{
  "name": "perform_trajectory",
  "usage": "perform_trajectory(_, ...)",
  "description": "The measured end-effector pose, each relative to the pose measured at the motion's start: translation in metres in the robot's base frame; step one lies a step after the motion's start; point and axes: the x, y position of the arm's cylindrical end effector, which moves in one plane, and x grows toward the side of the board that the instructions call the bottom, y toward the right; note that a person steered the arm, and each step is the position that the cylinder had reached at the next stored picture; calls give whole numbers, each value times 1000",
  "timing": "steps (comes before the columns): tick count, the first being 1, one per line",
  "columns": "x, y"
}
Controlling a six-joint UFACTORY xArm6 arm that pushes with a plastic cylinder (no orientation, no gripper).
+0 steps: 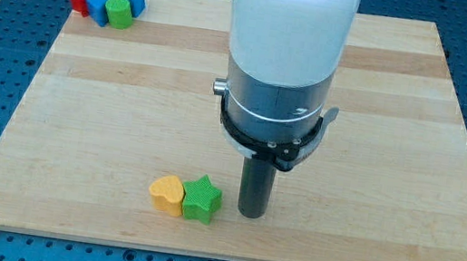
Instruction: Point at the red star
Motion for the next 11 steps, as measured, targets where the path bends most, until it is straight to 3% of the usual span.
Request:
perform_trajectory(1, 11, 0)
perform_trajectory(2, -6, 0)
perform_trajectory(3, -75, -2)
perform_trajectory(4, -118, -42)
perform_trajectory(8, -227, -317)
perform_trajectory(10, -232, -322)
perform_trajectory(11, -256, -322)
